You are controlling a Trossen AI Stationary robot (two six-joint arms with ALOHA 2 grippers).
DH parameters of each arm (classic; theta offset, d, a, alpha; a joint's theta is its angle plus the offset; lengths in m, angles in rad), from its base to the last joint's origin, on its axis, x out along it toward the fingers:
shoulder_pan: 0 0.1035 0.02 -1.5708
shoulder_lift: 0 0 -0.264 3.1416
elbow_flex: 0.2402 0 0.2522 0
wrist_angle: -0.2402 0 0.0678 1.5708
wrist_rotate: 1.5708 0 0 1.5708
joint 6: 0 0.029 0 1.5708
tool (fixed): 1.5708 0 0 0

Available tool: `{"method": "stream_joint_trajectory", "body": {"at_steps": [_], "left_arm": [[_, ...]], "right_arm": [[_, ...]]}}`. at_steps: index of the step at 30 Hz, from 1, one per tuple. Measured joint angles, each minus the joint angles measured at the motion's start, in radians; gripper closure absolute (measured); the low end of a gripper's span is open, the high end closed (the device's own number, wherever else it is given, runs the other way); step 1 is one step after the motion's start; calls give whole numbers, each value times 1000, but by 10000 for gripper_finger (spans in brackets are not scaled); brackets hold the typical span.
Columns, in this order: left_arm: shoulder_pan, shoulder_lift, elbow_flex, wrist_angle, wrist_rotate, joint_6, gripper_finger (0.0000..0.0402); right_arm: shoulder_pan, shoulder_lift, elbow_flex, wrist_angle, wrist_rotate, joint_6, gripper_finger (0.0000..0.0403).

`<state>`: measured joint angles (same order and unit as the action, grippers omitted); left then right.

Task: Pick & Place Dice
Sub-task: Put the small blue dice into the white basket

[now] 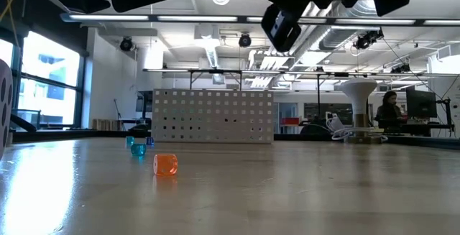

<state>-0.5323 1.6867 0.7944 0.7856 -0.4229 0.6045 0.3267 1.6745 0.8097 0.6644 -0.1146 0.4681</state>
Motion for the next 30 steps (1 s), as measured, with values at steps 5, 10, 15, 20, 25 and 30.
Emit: {"method": "stream_joint_trajectory", "body": {"at_steps": [5, 10, 15, 20, 25, 30], "left_arm": [[0, 0, 0, 0, 0, 0, 43], [0, 0, 0, 0, 0, 1, 75], [0, 0, 0, 0, 0, 0, 126], [0, 0, 0, 0, 0, -1, 159], [0, 0, 0, 0, 1, -3, 174], [0, 0, 0, 0, 1, -3, 183]], "right_arm": [[0, 0, 0, -3, 0, 0, 362], [0, 0, 0, -2, 0, -1, 362], [0, 0, 0, -3, 0, -1, 362], [0, 0, 0, -3, -16, -1, 362], [0, 0, 0, -3, -19, -1, 362], [0, 0, 0, -9, -18, 4, 362]]}}
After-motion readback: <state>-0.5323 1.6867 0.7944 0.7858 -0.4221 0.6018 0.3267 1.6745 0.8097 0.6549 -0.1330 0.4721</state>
